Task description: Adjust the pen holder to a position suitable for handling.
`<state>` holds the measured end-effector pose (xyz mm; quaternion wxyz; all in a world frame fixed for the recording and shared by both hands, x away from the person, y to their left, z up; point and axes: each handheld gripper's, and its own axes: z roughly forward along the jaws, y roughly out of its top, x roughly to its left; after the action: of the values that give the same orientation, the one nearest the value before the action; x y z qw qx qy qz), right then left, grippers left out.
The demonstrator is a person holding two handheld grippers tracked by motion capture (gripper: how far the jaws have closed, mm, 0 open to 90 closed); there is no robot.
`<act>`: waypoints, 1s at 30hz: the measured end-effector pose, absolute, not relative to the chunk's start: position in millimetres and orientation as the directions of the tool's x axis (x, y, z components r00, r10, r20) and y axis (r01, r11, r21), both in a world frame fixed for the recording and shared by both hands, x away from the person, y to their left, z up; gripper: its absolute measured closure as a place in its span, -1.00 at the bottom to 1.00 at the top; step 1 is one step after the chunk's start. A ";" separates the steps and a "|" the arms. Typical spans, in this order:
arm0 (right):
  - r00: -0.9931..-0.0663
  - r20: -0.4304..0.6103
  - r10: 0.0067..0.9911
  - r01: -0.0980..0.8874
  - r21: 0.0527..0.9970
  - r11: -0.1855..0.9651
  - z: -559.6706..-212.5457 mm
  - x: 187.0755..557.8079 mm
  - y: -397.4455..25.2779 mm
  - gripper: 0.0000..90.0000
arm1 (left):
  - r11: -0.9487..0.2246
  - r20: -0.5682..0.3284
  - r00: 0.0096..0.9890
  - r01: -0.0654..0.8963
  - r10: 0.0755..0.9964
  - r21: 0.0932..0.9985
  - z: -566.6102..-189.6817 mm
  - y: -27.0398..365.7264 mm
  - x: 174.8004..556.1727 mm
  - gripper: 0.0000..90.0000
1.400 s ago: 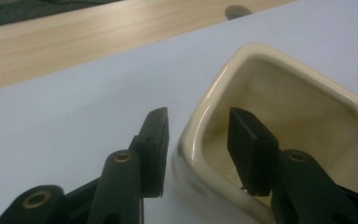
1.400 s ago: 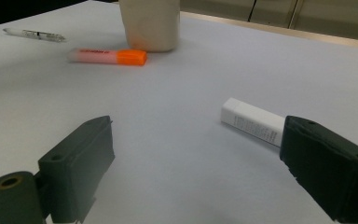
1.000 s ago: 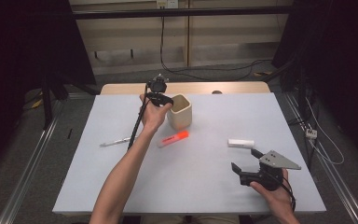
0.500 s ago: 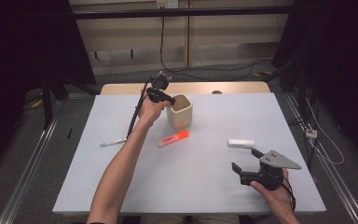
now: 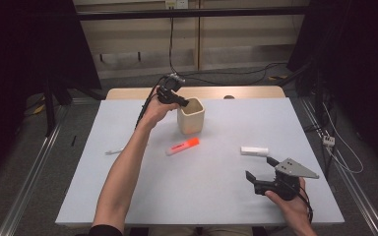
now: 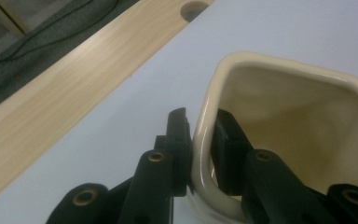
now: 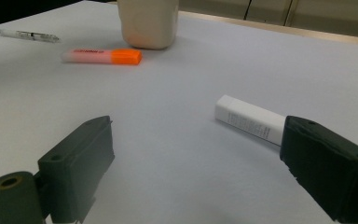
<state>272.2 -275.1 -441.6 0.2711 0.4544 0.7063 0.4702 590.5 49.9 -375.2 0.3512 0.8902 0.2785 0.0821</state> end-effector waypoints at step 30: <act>-0.458 0.033 0.889 0.380 0.911 0.162 -440.9 271.2 -269.7 -0.79 | -0.221 -0.153 0.384 0.765 0.911 0.604 -373.7 37.0 542.5 0.38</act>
<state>271.2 -269.7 -440.9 0.2704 0.4451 0.7125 0.4702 542.5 37.0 -373.7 0.3084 0.7726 0.5424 0.1177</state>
